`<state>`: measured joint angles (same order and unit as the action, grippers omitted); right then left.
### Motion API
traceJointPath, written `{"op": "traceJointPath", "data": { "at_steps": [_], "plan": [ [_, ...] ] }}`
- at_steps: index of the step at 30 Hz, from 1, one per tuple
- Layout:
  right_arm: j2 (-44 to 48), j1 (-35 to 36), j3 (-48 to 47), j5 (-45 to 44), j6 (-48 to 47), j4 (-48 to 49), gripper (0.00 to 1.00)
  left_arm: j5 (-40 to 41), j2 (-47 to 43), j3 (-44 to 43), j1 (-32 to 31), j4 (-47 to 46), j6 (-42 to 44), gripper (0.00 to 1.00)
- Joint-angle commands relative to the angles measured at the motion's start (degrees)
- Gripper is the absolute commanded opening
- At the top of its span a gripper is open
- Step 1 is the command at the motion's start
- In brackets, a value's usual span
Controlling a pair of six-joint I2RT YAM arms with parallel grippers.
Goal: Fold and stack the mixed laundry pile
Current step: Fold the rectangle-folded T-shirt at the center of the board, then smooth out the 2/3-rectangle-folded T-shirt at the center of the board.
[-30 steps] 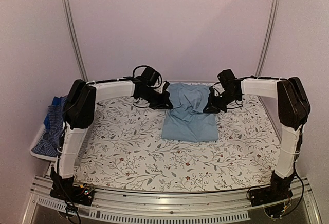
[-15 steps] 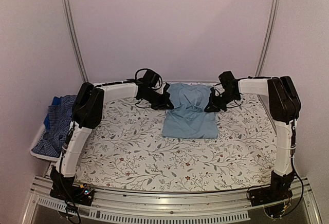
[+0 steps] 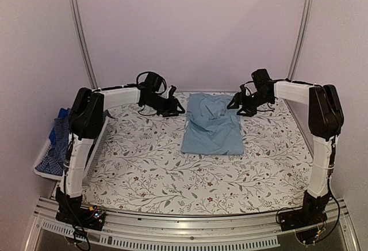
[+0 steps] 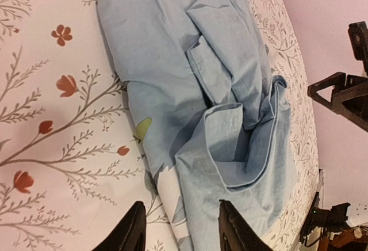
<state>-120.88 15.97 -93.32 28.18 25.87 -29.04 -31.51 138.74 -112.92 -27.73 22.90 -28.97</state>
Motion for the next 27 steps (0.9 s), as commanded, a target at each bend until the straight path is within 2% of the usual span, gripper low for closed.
{"op": "traceJointPath", "data": {
  "at_steps": [1, 5, 10, 13, 16, 22, 27],
  "plan": [
    [8.46, -0.39, 3.47, 3.88, -1.16, 0.89, 0.65, -2.28, -9.84, 8.17, 0.67, -2.98, 5.09, 0.43],
    [12.15, 1.99, 10.71, 6.25, -0.29, 3.08, 0.56, -5.75, -12.72, 15.45, -1.42, -5.14, 8.32, 0.39],
    [12.06, 6.12, 15.51, 8.15, 0.39, 5.15, 0.46, -5.36, -10.33, 16.05, -4.83, -5.20, 8.98, 0.22],
    [11.44, 7.05, 16.98, 8.65, 1.49, 6.79, 0.42, -4.86, -6.10, 11.54, -5.64, -3.63, 8.82, 0.15],
    [11.05, 7.06, 17.90, 9.29, 2.28, 7.47, 0.40, -4.81, -1.83, 6.62, -6.13, -2.99, 8.27, 0.13],
    [11.73, 7.07, 18.93, 10.21, 2.05, 6.33, 0.40, -3.01, 9.00, -9.57, -5.92, 0.54, 6.76, 0.13],
    [13.73, 7.06, 20.06, 10.28, 1.06, 3.69, 0.39, -3.35, 16.88, -22.30, -4.71, -2.46, 1.93, 0.15]
  ]
}}
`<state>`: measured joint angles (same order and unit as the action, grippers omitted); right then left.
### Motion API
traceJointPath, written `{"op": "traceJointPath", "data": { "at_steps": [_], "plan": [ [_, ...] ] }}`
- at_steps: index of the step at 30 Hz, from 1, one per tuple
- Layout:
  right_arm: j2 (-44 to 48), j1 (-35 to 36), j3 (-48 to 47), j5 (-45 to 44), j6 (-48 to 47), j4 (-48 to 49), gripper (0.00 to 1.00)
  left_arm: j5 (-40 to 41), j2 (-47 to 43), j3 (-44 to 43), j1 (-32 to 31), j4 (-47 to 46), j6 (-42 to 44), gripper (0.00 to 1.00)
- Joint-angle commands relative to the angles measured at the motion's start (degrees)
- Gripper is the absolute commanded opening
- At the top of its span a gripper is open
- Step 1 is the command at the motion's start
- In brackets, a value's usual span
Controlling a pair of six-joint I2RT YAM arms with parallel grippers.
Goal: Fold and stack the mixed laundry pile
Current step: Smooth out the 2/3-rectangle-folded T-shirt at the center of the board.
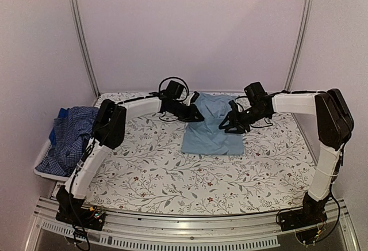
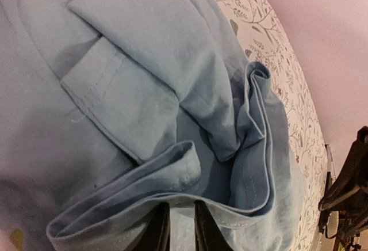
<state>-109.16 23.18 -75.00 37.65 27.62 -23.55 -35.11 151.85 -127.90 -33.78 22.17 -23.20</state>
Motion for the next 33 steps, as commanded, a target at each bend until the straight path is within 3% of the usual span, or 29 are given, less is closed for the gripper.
{"op": "traceJointPath", "data": {
  "at_steps": [1, 7, 15, 21, 29, 33],
  "plan": [
    [2.35, -0.13, 1.98, 0.72, -1.07, -2.45, 0.39, 0.06, 4.24, -7.78, 1.81, -2.68, -4.91, 0.16],
    [5.16, -0.06, 4.99, 4.06, -1.50, 0.39, 0.39, 2.84, -4.10, -3.24, 2.42, -0.05, -2.12, 0.26],
    [4.13, 4.44, 10.38, 11.38, 5.45, 13.43, 0.39, -4.83, -24.02, 27.54, -3.21, -9.48, -3.27, 0.28],
    [0.29, 4.51, 14.19, 12.95, 9.15, 20.03, 0.38, -8.54, -25.43, 40.89, -7.67, -18.87, -8.27, 0.26],
    [-2.43, 0.91, 23.74, 13.86, 9.18, 24.77, 0.36, -7.66, -23.24, 49.68, -4.93, -25.64, -12.21, 0.24],
    [1.09, 0.47, 25.62, 12.96, 8.51, 21.27, 0.35, -7.34, -28.08, 54.93, -2.95, -25.79, -11.53, 0.24]
  ]
}}
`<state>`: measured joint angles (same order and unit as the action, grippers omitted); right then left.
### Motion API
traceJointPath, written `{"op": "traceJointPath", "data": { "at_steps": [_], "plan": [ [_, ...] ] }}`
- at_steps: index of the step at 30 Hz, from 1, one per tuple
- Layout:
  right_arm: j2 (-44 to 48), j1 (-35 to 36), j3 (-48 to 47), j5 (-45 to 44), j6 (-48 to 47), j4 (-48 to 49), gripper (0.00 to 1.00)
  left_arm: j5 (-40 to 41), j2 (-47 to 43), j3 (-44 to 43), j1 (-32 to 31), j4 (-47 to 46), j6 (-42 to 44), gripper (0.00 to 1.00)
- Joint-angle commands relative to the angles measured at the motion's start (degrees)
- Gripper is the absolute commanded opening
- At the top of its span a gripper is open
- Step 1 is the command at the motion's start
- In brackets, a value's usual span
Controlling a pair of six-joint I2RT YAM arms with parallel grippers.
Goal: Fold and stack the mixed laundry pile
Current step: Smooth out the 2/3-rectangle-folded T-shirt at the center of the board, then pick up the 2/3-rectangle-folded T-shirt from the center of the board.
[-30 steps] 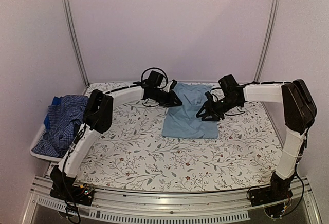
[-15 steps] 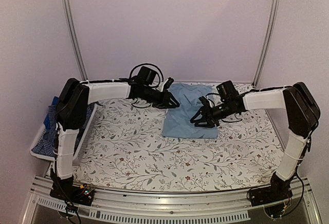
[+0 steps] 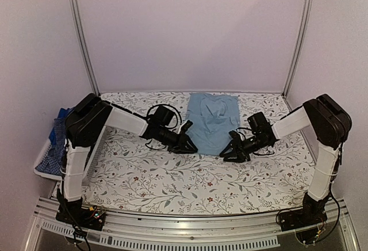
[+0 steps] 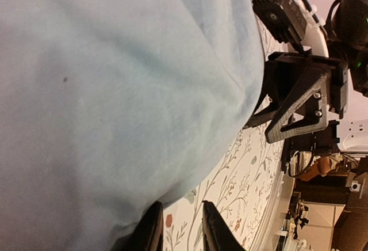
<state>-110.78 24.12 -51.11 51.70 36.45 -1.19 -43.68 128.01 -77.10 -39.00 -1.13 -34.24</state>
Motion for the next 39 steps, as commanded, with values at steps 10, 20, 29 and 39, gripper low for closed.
{"op": "traceJointPath", "data": {
  "at_steps": [10, 20, 29, 39],
  "plan": [
    [18.31, -3.34, 3.60, -8.67, -2.25, -12.17, 0.36, 6.63, -17.65, 14.85, 6.52, 0.70, 0.65, 0.25],
    [11.79, -3.41, -0.52, -18.16, -3.02, -19.33, 0.42, 12.39, -10.19, 6.95, 8.57, 13.38, 6.81, 0.26],
    [6.22, -3.33, -2.16, -20.05, -3.81, -17.58, 0.42, 9.76, -6.19, 5.43, 5.77, 13.37, 7.95, 0.28],
    [4.64, -3.32, -2.48, -19.57, -4.20, -16.45, 0.02, 9.00, -6.82, 5.89, 5.33, 12.38, 7.68, 0.04]
  ]
}}
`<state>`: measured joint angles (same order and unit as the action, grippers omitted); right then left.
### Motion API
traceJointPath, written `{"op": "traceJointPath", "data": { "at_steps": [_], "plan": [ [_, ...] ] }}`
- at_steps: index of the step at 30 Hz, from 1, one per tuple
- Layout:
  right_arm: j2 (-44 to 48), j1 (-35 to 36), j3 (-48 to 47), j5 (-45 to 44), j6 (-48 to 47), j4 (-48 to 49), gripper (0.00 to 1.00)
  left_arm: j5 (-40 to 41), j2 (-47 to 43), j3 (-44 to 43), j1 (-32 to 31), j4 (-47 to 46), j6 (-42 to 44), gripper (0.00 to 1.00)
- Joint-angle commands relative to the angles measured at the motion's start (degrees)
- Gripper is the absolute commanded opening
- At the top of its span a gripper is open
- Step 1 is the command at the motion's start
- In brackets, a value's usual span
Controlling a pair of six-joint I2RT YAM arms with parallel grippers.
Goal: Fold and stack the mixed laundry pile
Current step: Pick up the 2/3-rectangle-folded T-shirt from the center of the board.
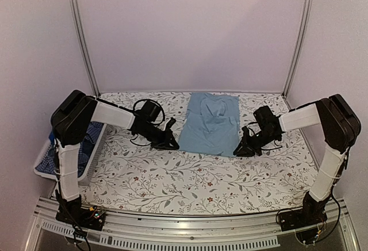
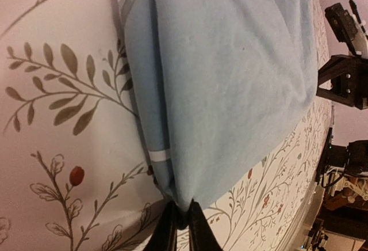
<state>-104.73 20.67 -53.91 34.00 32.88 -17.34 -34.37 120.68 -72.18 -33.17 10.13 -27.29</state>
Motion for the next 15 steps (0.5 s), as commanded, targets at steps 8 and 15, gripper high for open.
{"op": "traceJointPath", "data": {
  "at_steps": [8, 15],
  "plan": [
    [6.71, 3.00, 4.26, -0.43, 2.09, -1.71, 0.00, -2.90, -7.67, 9.13, -2.45, 0.12, -0.90, 0.00],
    [25.14, 8.99, 14.33, -0.05, 11.40, -8.31, 0.00, -5.03, -22.31, 21.39, -8.27, 1.78, -8.37, 0.00]
  ]
}}
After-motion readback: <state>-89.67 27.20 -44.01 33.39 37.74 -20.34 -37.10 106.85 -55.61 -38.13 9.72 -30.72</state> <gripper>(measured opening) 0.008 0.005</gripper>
